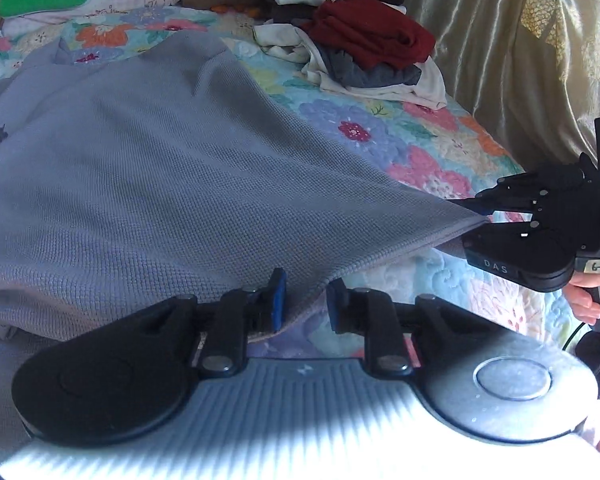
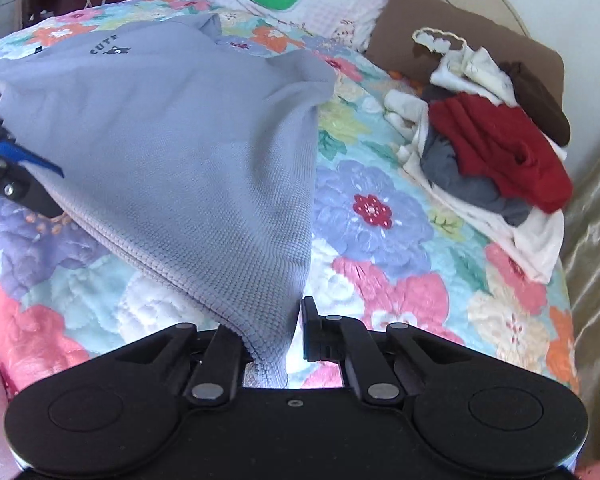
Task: Fold clothes
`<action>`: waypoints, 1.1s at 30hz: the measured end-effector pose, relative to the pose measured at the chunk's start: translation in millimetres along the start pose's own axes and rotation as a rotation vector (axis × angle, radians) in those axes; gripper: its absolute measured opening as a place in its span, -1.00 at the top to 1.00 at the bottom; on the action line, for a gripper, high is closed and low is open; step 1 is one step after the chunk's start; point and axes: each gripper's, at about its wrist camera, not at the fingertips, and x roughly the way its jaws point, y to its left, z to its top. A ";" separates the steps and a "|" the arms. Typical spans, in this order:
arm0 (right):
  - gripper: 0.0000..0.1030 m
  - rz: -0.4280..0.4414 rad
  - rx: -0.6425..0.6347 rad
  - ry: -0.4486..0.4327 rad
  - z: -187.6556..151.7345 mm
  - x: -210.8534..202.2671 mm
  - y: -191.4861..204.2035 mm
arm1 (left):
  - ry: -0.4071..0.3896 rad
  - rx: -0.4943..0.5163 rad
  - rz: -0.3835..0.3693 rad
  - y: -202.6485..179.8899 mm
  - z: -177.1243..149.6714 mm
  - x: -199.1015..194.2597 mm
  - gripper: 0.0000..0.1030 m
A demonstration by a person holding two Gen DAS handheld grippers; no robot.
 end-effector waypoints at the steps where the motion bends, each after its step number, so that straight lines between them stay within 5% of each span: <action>1: 0.76 0.008 0.013 -0.002 -2.3 -3.2 -0.9 | -0.002 0.001 0.001 0.1 -0.4 -1.3 0.47; 3: 0.69 -0.003 0.003 -0.011 -2.4 -8.9 1.6 | -0.006 -0.006 0.009 1.5 -1.6 -5.2 0.32; 10: 0.68 -0.022 -0.011 0.019 4.0 -5.6 1.1 | -0.012 -0.063 0.003 14.5 3.2 -9.4 0.29; 12: 0.51 -0.045 -0.004 0.026 5.1 -4.5 -1.9 | -0.003 -0.084 0.000 18.3 2.8 -7.8 0.17; 20: 0.42 -0.048 0.020 0.060 2.2 -1.5 -6.7 | 0.032 -0.130 0.006 27.3 1.0 -1.2 0.16; 26: 0.05 0.081 -0.093 0.153 -3.0 -8.8 -1.0 | 0.013 -0.131 -0.020 29.9 3.9 -10.7 0.02; 29: 0.06 0.160 -0.196 0.156 -0.5 -20.4 -9.7 | 0.002 -0.109 -0.049 27.8 12.1 -19.3 -0.02; 33: 0.02 0.270 -0.056 0.096 28.2 -38.5 -57.2 | -0.011 -0.125 -0.080 36.9 36.8 -26.9 -0.09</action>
